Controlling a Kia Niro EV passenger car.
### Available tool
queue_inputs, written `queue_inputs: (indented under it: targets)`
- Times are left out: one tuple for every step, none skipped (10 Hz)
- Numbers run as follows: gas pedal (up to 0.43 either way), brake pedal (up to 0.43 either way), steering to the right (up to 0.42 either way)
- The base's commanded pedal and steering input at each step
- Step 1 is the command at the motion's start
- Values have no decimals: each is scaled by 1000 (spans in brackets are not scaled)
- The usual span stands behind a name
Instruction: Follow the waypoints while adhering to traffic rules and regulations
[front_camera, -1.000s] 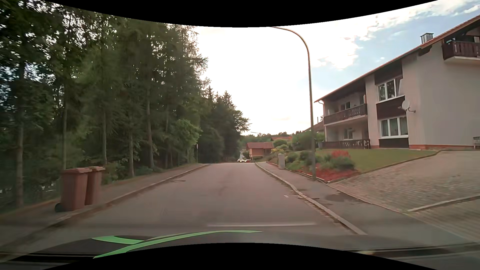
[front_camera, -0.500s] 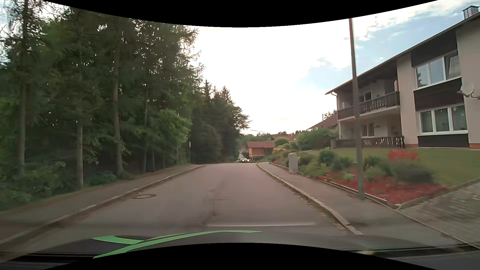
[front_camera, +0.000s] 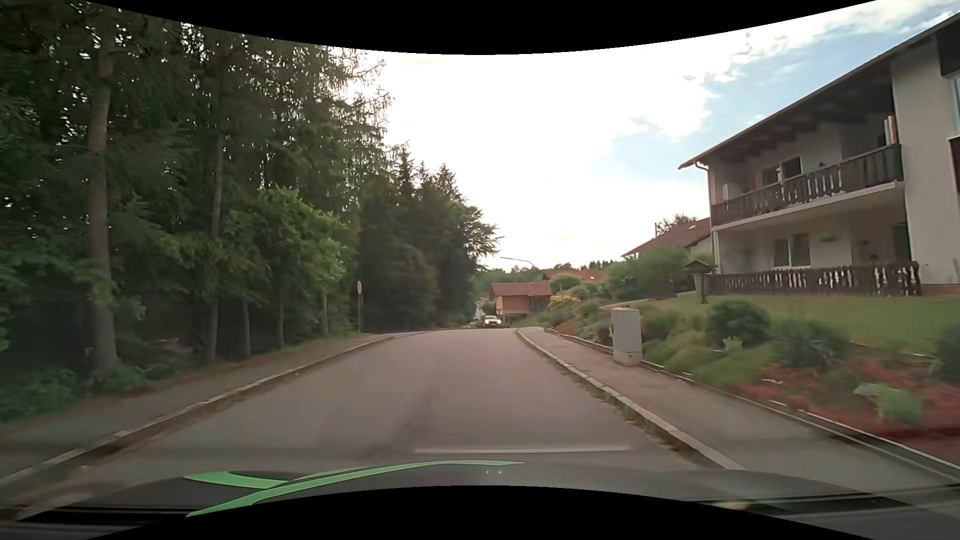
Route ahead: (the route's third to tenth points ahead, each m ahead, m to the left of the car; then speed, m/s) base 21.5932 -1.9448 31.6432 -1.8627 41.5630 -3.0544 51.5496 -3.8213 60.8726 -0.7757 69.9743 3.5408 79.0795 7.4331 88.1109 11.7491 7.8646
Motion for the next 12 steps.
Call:
queue_inputs:
  targets:
    - [39,0,5]
    - [39,0,5]
    - [39,0,5]
    - [39,0,4]
    - [39,0,4]
    - [39,0,4]
    - [39,0,5]
    - [39,0,4]
    - [39,0,5]
    - [39,0,4]
    - [39,0,4]
    - [39,0,4]
